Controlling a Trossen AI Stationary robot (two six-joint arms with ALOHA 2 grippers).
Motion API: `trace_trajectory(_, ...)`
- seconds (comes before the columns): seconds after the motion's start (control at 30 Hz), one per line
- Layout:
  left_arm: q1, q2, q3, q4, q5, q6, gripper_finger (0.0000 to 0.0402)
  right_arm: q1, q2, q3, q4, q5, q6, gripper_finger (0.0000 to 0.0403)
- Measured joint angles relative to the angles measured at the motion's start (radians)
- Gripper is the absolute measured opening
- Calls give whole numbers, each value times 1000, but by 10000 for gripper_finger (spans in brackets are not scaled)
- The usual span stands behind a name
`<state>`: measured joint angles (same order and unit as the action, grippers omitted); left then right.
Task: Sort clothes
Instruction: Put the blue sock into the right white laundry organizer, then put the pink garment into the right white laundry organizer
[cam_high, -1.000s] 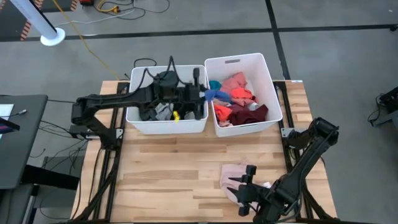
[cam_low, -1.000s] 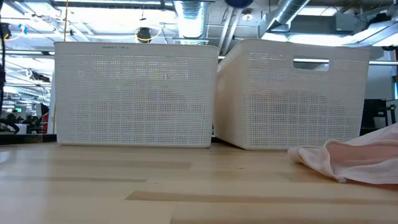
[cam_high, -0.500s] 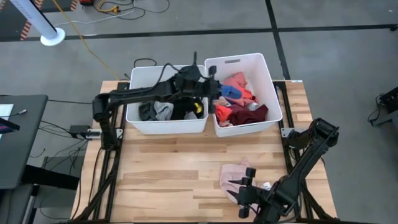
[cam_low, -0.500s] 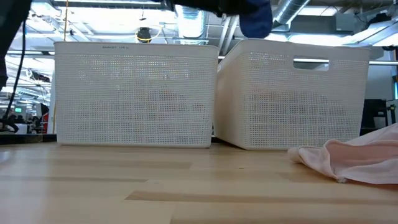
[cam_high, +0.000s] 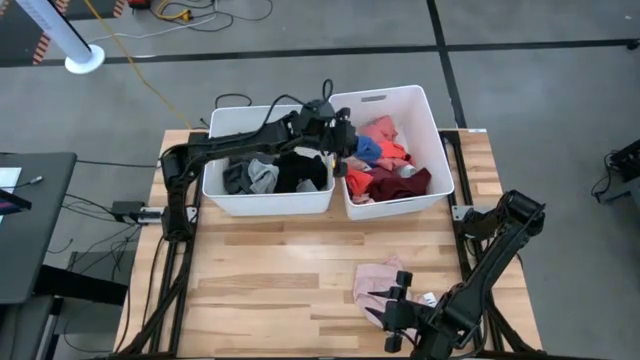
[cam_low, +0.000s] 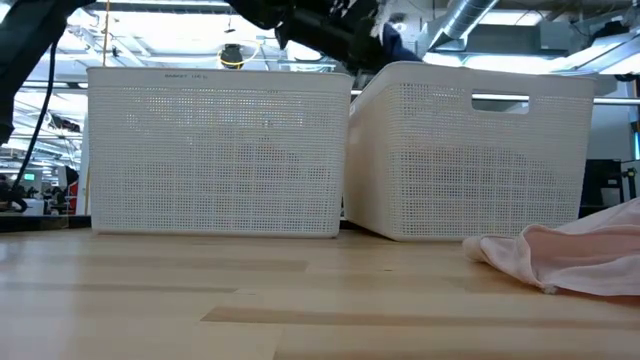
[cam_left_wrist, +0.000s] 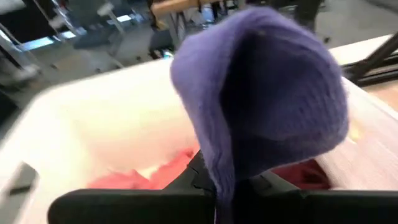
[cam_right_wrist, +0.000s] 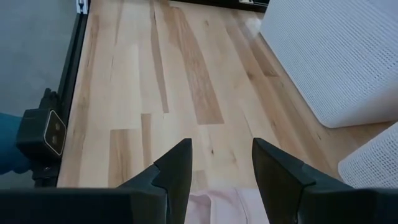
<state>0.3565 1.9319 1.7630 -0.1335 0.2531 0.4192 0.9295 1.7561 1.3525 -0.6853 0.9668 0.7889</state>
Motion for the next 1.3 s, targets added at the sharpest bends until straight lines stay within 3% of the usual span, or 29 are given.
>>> trace_trajectory(0.23,28,-1,0,-100,59,-63,42,-8,0,0,5,0,-1,179)
trace_trajectory(0.57,20,-1,0,-202,60,-68,176,-9,0,0,34,0,-1,179)
trace_trajectory(0.7,18,-1,0,-218,60,-81,213,-9,0,0,38,0,-1,179)
trace_trajectory(1.1,-5,-21,56,-221,58,-76,224,-9,0,0,39,1,-2,179)
trace_trajectory(1.3,-99,-81,116,-316,59,25,224,0,0,0,27,1,-2,179)
